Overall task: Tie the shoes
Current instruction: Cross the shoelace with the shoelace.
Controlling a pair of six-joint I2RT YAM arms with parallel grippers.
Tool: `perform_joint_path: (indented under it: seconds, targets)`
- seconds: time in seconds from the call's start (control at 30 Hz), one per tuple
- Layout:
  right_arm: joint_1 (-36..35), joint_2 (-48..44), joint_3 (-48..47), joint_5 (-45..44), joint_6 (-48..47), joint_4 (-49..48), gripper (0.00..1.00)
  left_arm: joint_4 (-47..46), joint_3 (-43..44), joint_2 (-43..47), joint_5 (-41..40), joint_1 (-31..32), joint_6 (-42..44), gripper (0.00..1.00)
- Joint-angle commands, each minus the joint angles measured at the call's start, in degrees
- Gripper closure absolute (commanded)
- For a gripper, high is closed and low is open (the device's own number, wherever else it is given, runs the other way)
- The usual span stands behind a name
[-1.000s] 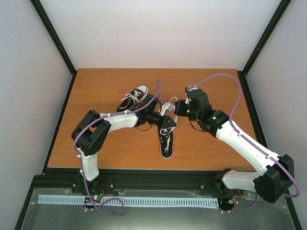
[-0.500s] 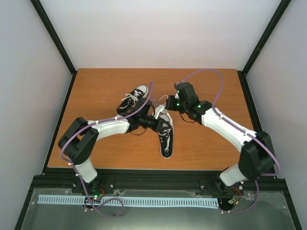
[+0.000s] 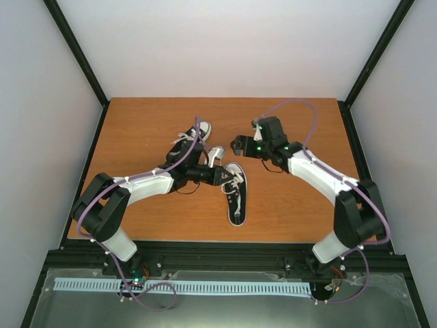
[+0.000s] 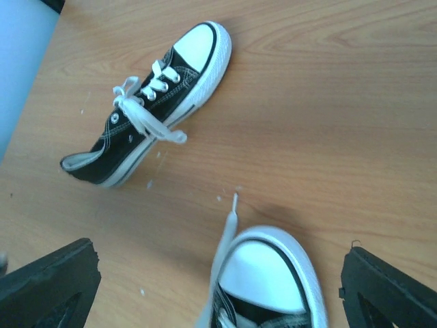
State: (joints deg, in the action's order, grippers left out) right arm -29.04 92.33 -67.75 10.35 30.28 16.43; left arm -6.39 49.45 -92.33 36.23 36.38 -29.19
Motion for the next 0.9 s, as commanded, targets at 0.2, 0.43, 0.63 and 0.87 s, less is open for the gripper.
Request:
perform_joint_path:
  seconds: [0.2, 0.43, 0.63, 0.87]
  targets:
    - [4.47, -15.9, 21.84, 9.79, -5.44, -12.29, 0.08, -2.49, 0.87, 0.9, 4.09, -2.02, -2.25, 0.99]
    - [2.4, -7.79, 27.37, 15.64, -6.55, -22.59, 0.4, -0.96, 2.46, 0.31, 5.34, -2.1, -1.86, 0.99]
    - [1.88, -3.95, 26.89, 16.01, -10.13, -24.03, 0.41, 0.66, 3.19, -0.12, 5.07, -2.24, -1.42, 0.99]
    - [1.92, -3.31, 27.16, 17.11, -12.5, -24.76, 0.45, 0.49, 3.97, -0.58, 5.35, -2.19, -1.92, 0.99]
